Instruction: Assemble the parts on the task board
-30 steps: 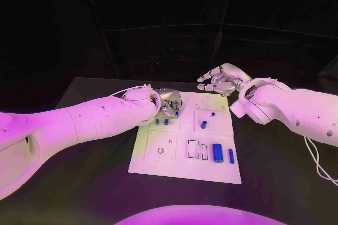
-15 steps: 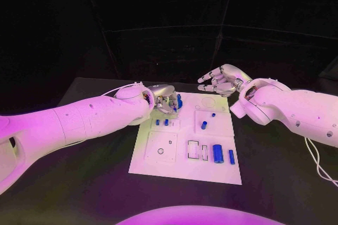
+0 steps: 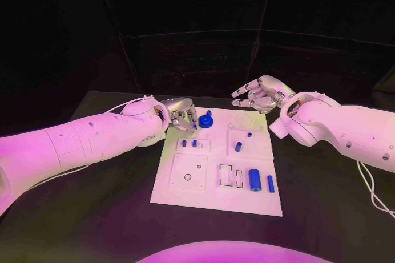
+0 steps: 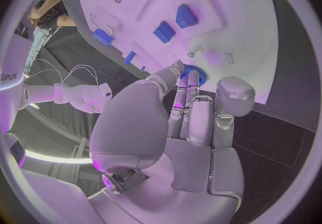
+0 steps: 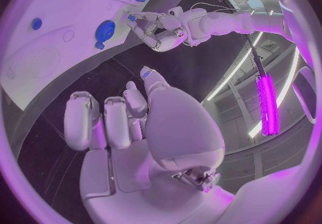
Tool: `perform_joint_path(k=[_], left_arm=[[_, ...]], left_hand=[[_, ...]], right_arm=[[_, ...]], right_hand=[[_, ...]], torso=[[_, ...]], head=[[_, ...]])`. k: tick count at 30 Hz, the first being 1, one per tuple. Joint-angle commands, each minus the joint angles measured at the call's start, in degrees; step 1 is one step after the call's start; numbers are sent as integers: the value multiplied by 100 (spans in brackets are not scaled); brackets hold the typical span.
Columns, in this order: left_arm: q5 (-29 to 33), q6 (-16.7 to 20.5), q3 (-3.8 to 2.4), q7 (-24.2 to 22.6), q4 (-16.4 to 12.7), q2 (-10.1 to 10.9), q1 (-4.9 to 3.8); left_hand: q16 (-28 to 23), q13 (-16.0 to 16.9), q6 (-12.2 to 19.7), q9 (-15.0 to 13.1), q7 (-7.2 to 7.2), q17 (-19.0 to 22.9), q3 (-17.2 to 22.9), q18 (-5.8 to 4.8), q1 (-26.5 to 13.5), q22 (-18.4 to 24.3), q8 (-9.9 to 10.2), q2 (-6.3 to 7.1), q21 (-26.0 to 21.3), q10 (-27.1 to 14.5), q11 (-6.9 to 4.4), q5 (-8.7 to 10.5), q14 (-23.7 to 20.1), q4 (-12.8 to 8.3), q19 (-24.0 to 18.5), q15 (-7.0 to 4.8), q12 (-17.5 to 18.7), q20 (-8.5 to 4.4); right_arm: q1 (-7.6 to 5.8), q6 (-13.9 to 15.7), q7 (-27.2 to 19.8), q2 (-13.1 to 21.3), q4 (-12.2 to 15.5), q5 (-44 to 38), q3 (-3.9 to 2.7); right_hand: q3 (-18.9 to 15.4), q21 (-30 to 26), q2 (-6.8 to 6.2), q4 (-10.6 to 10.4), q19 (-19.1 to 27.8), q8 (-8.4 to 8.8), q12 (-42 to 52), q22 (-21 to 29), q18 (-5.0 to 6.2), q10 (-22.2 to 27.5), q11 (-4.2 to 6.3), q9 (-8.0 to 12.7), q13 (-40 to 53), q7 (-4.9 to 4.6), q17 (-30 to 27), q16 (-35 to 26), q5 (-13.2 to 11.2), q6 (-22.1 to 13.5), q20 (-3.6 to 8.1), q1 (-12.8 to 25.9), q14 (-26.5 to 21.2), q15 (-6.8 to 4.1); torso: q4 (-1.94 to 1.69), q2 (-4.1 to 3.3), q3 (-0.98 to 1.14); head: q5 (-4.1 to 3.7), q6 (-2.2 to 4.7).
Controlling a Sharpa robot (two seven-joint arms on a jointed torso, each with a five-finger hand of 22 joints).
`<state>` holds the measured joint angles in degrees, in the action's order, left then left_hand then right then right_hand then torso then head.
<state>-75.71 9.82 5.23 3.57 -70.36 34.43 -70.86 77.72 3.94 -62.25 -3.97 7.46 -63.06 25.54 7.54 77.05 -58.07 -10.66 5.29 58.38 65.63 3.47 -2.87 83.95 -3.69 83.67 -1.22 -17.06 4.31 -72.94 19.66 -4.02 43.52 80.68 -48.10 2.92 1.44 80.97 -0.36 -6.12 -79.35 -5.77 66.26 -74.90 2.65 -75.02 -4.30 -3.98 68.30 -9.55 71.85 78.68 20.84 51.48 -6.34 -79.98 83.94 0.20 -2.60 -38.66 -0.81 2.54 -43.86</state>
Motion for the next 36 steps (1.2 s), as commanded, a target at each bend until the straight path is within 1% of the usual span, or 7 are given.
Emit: perform_joint_path(k=[1, 3, 6, 13, 21, 36], left_arm=[[65, -104, -8, 23, -3, 8, -6], [65, -149, -8, 35, 6, 11, -6], [66, -276, -8, 75, 16, 17, -6], [66, -432, -7, 164, 55, 16, -5], [65, -582, -5, 201, 128, -47, 2], [62, -645, -1, 241, 218, -147, 21]], left_hand=[[10, -7, -28, 3, -10, 3, -28, -81, -16, -3, 25, 27, 16, 34, -15, -6, 140, -14, 2, -38, 21, -40], [10, -8, -20, 5, -7, 7, -29, -82, -13, -7, 36, 35, 18, 31, -12, -5, 139, -21, 0, -37, 35, -40], [6, -8, -17, 6, -5, 17, -34, -83, -13, -9, 44, 46, 18, 32, -10, -4, 136, -29, -2, -35, 46, -39], [4, -9, -11, 7, 1, 22, -43, -88, -24, -31, 56, 55, 37, 32, -3, -3, 134, -28, -2, -32, 61, -37], [2, -9, -9, 8, 2, 29, -46, -91, -27, -46, 60, 58, 50, 31, -2, -3, 132, -28, -1, -30, 67, -36], [-4, -9, -2, 9, 5, 43, -47, -90, -19, -42, 73, 62, 43, 30, -1, -3, 127, -38, -7, -27, 83, -34]], right_arm=[[-10, -33, -46, -1, 5, 12, -3], [-10, -35, -46, -2, 4, 12, -3], [-10, -38, -46, 0, 4, 12, -3], [-10, -37, -45, 7, 6, 12, -3], [-10, -40, -46, 1, 6, 12, -3], [-10, -40, -51, -4, 3, 12, -3]], right_hand=[[28, -22, 32, 10, 40, -26, 9, -15, 109, 21, 2, 1, 2, -1, 8, -20, 34, -24, 15, 47, 221, -33], [28, -22, 32, 10, 40, -26, 9, -15, 109, 21, 2, 1, 2, -1, 8, -20, 34, -24, 15, 47, 221, -33], [28, -22, 32, 10, 40, -26, 9, -15, 109, 21, 2, 1, 2, -1, 8, -20, 34, -24, 15, 47, 221, -33], [28, -22, 32, 10, 40, -26, 9, -15, 109, 21, 2, 1, 2, -1, 8, -20, 34, -24, 15, 47, 221, -33], [28, -22, 32, 10, 40, -26, 9, -15, 109, 21, 2, 1, 2, -1, 8, -20, 34, -24, 15, 47, 221, -33], [28, -22, 32, 10, 40, -26, 9, -15, 109, 21, 2, 1, 2, -1, 8, -20, 34, -24, 15, 47, 221, -33]], torso=[[5, -8, -1], [7, -9, -3], [17, -9, 1], [8, -6, 2], [16, -10, 0], [12, -8, 1]], head=[[18, 5], [21, 10], [29, 2], [21, -2], [31, -8], [31, -21]])
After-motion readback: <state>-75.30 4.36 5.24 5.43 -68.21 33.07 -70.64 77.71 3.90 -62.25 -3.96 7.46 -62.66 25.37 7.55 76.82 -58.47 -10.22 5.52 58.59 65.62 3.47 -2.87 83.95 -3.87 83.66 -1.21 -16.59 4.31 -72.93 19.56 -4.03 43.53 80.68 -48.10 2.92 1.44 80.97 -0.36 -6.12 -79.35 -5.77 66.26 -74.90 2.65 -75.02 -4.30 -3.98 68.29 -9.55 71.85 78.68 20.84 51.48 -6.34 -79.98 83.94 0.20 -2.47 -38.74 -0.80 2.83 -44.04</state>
